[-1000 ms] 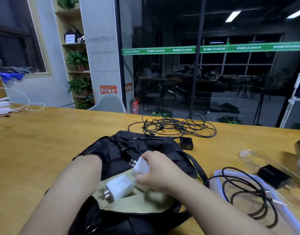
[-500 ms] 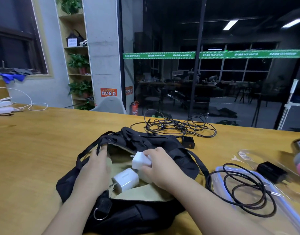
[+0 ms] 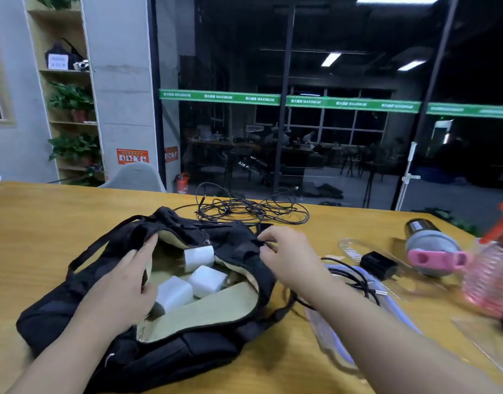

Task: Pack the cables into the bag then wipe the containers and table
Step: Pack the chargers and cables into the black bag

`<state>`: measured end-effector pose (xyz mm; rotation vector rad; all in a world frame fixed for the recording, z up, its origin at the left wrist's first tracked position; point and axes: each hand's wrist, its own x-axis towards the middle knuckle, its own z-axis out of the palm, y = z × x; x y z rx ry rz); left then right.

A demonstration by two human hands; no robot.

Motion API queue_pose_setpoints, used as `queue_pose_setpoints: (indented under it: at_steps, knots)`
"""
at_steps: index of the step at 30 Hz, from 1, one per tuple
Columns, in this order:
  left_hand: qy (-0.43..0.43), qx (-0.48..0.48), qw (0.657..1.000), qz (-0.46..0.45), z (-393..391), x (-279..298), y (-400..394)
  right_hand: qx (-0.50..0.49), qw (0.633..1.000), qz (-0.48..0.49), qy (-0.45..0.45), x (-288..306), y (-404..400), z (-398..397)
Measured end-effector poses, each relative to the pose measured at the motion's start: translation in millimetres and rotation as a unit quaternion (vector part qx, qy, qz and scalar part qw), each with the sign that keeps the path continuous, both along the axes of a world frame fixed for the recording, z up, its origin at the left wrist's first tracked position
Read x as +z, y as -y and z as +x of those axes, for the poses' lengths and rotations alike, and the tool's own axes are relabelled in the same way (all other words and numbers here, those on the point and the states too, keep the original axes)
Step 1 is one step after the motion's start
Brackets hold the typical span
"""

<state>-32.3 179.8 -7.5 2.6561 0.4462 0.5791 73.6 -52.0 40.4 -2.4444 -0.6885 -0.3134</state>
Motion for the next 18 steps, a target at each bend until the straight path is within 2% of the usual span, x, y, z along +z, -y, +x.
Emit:
queue_pose_setpoints:
  at_steps: [5, 10, 16, 18]
  knots:
    - [0.013, -0.027, 0.999, 0.020, 5, -4, 3, -0.103, 0.994, 0.006, -0.025, -3, 70, 29]
    - [0.031, -0.047, 0.998, 0.032, 4, -5, 3, -0.179, 0.983, -0.029, -0.011, -7, 123, 59]
    - [0.070, -0.084, 0.991, 0.074, 5, -11, 5, -0.276, 0.942, -0.177, -0.065, -27, 158, 90]
    - [0.084, -0.086, 0.990, 0.080, 6, -12, 4, -0.285, 0.936, -0.185, -0.093, -37, 162, 97]
